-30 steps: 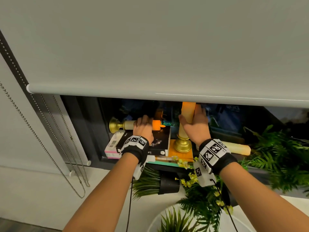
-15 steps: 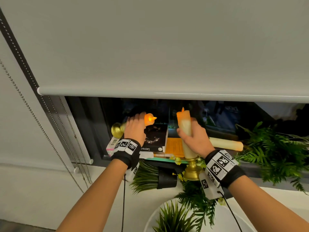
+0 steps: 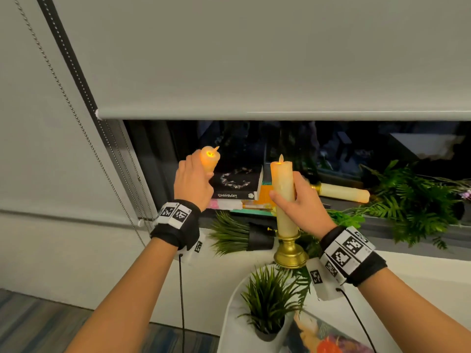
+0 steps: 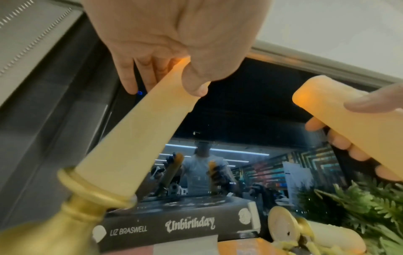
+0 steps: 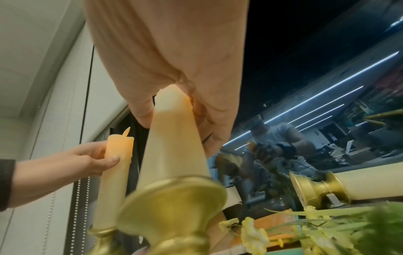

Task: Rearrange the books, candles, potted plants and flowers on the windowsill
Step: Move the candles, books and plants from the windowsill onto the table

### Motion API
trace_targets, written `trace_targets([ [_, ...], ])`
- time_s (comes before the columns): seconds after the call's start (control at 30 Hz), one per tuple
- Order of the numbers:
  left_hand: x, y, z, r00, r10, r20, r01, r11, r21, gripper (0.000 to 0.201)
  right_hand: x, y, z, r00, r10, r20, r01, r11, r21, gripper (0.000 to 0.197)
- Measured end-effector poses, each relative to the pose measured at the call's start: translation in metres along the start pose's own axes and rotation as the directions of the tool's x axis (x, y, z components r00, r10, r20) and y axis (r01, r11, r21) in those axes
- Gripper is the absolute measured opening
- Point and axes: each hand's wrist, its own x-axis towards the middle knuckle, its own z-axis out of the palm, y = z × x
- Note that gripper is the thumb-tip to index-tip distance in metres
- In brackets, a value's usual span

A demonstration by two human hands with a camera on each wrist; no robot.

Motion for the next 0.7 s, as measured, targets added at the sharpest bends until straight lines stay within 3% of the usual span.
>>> trace_targets([
  [0.13,-0.033,0.010,-0.018,0.998,-0.056,0.000,0.055,0.988,-0.148,0.046,-0.035,-0.010,-0.008,0.995,-0.017,0.096,0.006,0.993,0.117,0.043],
  [0.3,-0.085,0.032,-0.018,0.982,0.012,0.187,0.047,0.949,-0.311,0.051,-0.073,-0.004,-0.009,0.966,0.004,0.260,-0.041,0.990,0.138,0.050],
  [0.4,-0.124,0.034,0.002,0.932,0.049,0.360,0.104,0.913,-0.393,0.053,-0.098,0.011,-0.003,0.924,0.061,0.377,-0.130,0.979,0.160,0.059],
  [0.5,-0.159,0.037,0.018,0.877,0.097,0.470,0.124,0.900,-0.418,0.056,-0.124,0.023,0.001,0.889,0.086,0.450,-0.209,0.950,0.233,0.054],
  [0.6,-0.182,0.035,0.027,0.807,0.113,0.579,0.133,0.921,-0.365,0.051,-0.142,0.036,0.004,0.857,0.151,0.493,-0.302,0.922,0.243,0.041],
  [0.7,-0.196,0.033,0.032,0.751,0.114,0.650,0.093,0.957,-0.275,0.050,-0.157,0.045,0.008,0.822,0.225,0.522,-0.379,0.902,0.208,0.041],
])
